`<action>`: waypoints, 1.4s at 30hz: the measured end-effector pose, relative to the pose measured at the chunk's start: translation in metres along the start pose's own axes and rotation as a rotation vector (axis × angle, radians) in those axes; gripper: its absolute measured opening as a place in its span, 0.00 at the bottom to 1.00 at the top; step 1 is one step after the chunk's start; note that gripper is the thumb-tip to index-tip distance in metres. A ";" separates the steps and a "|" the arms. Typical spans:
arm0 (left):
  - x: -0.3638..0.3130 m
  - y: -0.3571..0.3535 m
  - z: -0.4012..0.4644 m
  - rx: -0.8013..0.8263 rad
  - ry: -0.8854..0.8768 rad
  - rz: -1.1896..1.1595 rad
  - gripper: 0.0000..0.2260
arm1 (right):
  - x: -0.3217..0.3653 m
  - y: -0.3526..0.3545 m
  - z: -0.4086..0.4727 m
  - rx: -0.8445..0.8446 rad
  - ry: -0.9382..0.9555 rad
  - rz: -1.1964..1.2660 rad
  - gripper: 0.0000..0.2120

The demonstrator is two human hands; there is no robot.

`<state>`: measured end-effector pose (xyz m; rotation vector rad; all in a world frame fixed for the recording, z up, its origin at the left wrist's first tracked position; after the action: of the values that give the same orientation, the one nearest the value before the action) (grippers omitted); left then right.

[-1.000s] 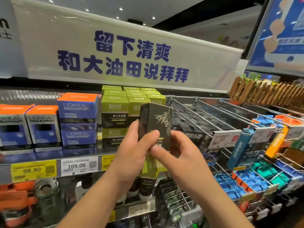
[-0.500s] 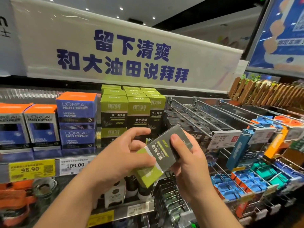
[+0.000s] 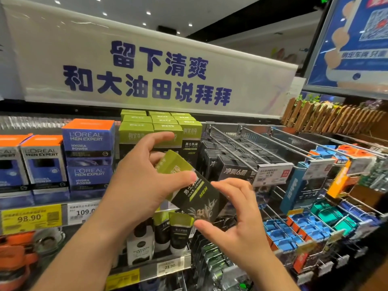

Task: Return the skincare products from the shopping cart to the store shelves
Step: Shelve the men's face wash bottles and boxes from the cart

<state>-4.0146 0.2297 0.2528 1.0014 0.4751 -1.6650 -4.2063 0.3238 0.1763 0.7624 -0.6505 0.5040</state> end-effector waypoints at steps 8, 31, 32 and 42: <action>0.001 -0.011 0.004 -0.091 -0.196 0.140 0.33 | 0.022 -0.015 0.012 -0.105 -0.016 -0.154 0.27; 0.043 -0.023 -0.001 -0.084 -0.058 -0.138 0.16 | 0.023 -0.054 0.072 -0.205 -0.455 -0.010 0.18; 0.045 -0.023 -0.001 -0.080 -0.055 -0.136 0.15 | 0.022 -0.056 0.073 -0.201 -0.458 -0.020 0.18; 0.057 -0.021 0.000 -0.065 -0.026 -0.146 0.12 | 0.013 -0.057 0.080 -0.145 -0.513 -0.036 0.26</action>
<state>-4.0380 0.2033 0.2032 0.9138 0.5930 -1.7786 -4.1888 0.2298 0.2028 0.7678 -1.1344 0.2212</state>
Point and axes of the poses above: each hand's wrist, its own z-axis towards the middle knuckle, its own y-axis out of the back of the hand, x = y × z, the point moved 1 cm from there along z, towards the middle knuckle, and after that the axes turned 12 degrees about -y, right-handed, at the moved point
